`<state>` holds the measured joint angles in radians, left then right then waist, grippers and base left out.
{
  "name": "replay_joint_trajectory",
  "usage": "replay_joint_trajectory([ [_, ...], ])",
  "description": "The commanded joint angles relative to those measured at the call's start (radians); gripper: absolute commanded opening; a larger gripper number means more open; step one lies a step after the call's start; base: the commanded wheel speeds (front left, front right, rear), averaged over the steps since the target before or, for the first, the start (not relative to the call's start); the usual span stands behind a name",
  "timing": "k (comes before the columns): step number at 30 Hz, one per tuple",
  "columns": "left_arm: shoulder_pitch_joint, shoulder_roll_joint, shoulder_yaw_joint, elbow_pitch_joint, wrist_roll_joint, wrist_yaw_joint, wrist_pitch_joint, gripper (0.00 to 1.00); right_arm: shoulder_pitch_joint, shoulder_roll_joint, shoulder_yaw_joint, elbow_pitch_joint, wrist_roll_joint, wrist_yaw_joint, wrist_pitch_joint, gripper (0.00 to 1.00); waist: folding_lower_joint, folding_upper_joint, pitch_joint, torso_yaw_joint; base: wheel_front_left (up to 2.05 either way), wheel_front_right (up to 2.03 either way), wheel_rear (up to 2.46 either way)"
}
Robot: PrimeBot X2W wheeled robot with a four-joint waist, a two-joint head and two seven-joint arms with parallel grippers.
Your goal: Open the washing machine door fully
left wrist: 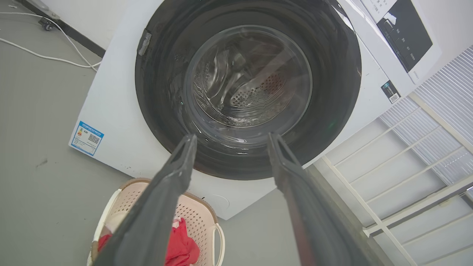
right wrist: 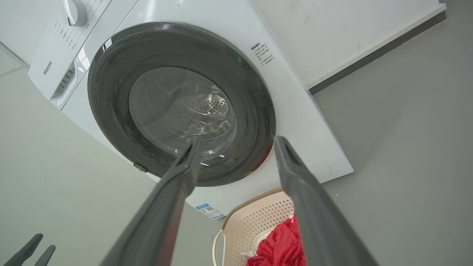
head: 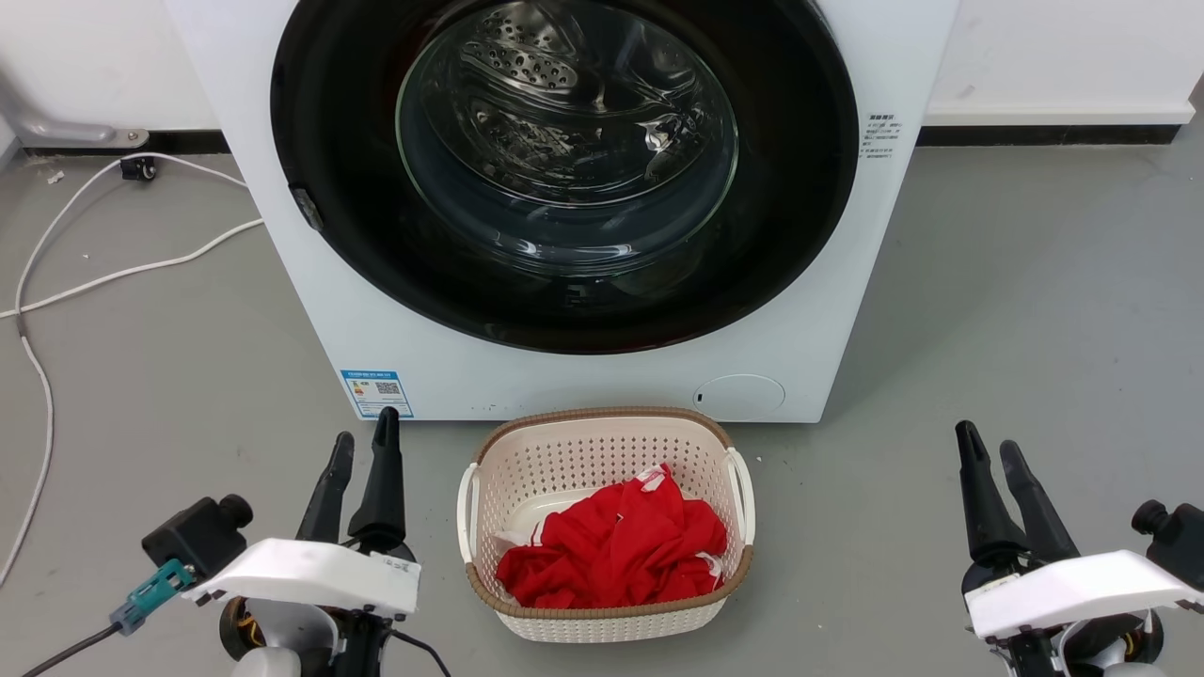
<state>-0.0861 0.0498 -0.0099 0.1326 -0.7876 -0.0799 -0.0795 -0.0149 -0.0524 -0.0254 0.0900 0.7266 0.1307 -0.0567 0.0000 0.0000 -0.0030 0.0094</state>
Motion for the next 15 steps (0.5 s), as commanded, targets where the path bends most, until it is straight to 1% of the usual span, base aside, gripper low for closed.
replay_joint_trajectory([
  [1,-0.02,0.007,-0.009,-0.011,0.043,0.004,-0.011,1.0,-0.002,-0.001,0.0,-0.022,-0.043,0.0,-0.007,1.0,0.0,0.0,0.0,0.0,0.0,0.0,0.0],
  [15,-0.035,0.022,-0.045,0.0,0.229,0.036,-0.053,1.0,0.019,0.0,0.001,-0.054,-0.219,0.0,-0.019,1.0,0.0,0.0,-0.002,-0.004,0.0,0.0,0.0],
])
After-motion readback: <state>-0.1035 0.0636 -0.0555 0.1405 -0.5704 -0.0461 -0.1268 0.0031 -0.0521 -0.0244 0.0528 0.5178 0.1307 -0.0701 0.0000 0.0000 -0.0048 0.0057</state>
